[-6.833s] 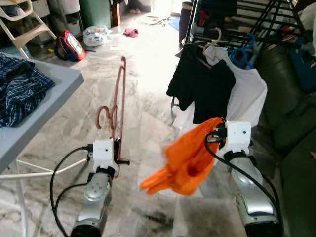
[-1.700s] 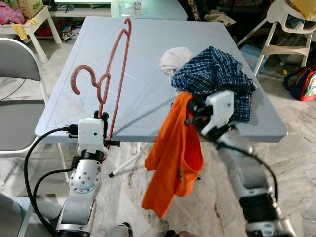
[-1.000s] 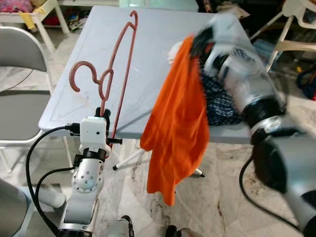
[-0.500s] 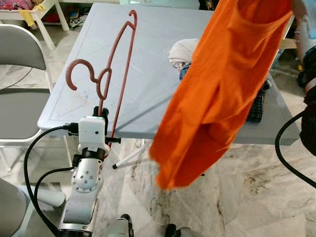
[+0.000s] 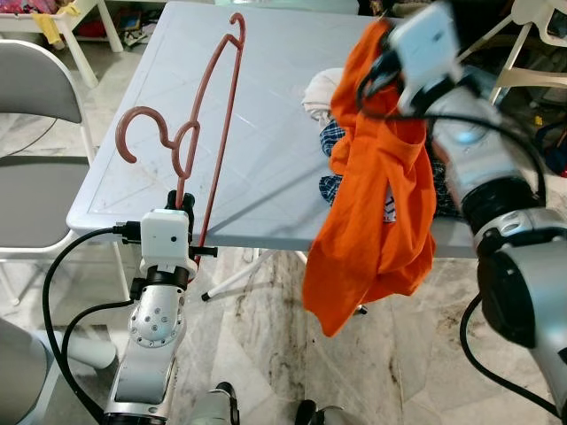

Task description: Hang hanger

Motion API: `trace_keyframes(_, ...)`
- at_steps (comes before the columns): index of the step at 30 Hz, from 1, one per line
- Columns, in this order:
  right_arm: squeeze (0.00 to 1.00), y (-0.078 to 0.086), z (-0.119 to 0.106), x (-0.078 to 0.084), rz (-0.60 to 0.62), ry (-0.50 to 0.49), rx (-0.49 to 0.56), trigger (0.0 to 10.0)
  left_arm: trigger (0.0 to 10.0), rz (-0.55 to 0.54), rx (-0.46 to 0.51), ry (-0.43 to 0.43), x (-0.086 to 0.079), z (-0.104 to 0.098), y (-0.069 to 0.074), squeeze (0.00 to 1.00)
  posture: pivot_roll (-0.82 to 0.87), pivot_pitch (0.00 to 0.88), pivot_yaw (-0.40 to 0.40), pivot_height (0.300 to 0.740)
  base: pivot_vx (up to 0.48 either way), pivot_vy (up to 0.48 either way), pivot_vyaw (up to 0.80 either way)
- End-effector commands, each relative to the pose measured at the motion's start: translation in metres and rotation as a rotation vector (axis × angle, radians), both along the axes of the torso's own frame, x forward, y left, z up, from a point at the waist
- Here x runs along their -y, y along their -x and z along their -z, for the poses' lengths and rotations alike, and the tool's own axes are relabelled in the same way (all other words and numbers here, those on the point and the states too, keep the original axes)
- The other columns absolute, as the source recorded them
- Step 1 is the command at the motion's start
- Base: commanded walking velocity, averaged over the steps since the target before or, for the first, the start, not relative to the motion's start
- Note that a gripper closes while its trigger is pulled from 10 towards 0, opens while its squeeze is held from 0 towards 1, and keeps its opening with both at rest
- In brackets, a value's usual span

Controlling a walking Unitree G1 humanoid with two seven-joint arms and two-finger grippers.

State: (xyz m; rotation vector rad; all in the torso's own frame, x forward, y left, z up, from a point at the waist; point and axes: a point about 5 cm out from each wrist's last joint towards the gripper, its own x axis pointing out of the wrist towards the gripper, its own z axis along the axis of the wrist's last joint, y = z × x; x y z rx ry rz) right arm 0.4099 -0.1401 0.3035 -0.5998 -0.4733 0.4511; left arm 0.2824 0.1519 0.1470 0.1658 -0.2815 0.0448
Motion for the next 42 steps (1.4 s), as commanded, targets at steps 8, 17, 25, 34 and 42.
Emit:
trace_keyframes(8,0.00,0.009,0.028,-0.005,-0.204,0.109,-0.133,10.0,10.0,-0.005,-0.080,-0.003,0.000,0.016,0.001,0.00,0.19,0.190,-0.086,0.740,0.000,0.000,0.00)
trace_keyframes(17,0.00,0.015,0.036,0.016,-0.221,0.258,-0.163,10.0,10.0,0.006,-0.086,0.002,0.002,0.018,0.002,0.00,0.19,0.192,-0.088,0.740,0.000,0.000,0.00)
trace_keyframes(25,0.00,0.015,0.031,0.035,-0.167,0.175,-0.170,10.0,10.0,0.017,-0.087,0.002,0.003,0.018,0.000,0.00,0.18,0.191,-0.082,0.740,0.000,0.000,0.00)
trace_keyframes(34,0.00,0.020,0.031,0.061,-0.155,0.143,-0.224,10.0,10.0,0.032,-0.090,0.000,0.005,0.018,-0.001,0.00,0.17,0.191,-0.075,0.740,0.000,0.000,0.00)
trace_keyframes(42,0.00,0.030,0.048,0.077,-0.201,0.188,-0.351,10.0,10.0,0.046,-0.095,0.001,0.006,0.019,-0.001,0.00,0.16,0.194,-0.069,0.740,0.000,0.000,0.00)
